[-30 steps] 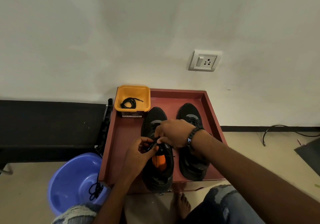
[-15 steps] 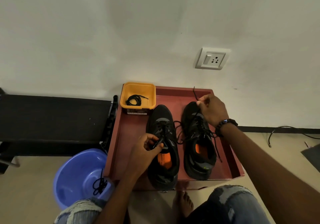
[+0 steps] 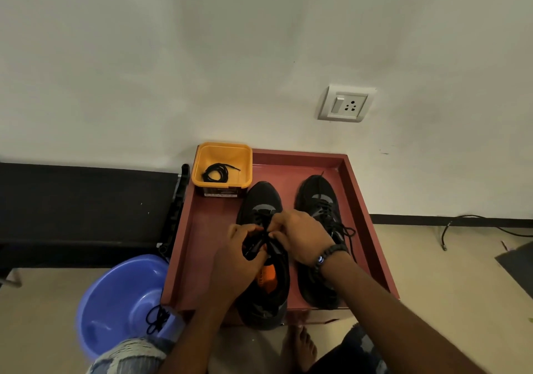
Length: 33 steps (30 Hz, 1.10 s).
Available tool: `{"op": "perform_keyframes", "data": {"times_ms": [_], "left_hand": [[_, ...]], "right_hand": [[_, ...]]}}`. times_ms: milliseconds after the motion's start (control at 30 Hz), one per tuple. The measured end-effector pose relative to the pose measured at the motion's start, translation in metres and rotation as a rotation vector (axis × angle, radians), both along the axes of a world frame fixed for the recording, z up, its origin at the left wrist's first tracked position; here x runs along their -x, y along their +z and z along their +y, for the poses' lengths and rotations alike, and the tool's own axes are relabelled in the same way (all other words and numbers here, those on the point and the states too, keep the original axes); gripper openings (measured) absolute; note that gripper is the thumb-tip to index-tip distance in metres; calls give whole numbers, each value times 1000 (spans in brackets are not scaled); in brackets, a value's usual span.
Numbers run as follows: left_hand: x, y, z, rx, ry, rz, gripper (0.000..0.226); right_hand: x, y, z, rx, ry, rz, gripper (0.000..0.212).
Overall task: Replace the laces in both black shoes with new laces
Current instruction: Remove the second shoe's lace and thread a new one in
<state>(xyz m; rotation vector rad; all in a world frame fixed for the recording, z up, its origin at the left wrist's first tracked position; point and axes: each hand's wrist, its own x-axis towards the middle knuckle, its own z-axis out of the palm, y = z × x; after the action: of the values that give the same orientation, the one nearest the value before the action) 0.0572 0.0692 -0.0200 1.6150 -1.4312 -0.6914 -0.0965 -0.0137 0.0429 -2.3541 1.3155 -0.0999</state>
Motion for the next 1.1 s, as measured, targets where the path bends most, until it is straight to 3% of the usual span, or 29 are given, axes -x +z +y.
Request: {"op": "perform_keyframes", "data": {"times_ms": [67, 167, 367, 467, 633, 833, 1100], "left_hand": [[-1, 1, 0, 3, 5, 10, 42], [0, 3, -1, 16, 4, 43, 41], [0, 0, -3, 12, 22, 83, 37], [0, -3, -3, 10, 29, 74, 37], [1, -4, -4, 2, 33, 62, 37], [-1, 0, -2, -30, 11, 69, 41], [0, 7, 1, -29, 1, 37, 44]], "right_hand": [[0, 0, 2, 12, 8, 17, 9], [6, -6, 1, -80, -97, -144, 6], [14, 5, 5, -358, -202, -279, 32], [10, 8, 2, -462, -245, -270, 22], [4, 3, 3, -215, -256, -160, 9], [-11, -1, 3, -149, -216, -58, 11], [-11, -12, 10, -199, -421, -372, 16]]}}
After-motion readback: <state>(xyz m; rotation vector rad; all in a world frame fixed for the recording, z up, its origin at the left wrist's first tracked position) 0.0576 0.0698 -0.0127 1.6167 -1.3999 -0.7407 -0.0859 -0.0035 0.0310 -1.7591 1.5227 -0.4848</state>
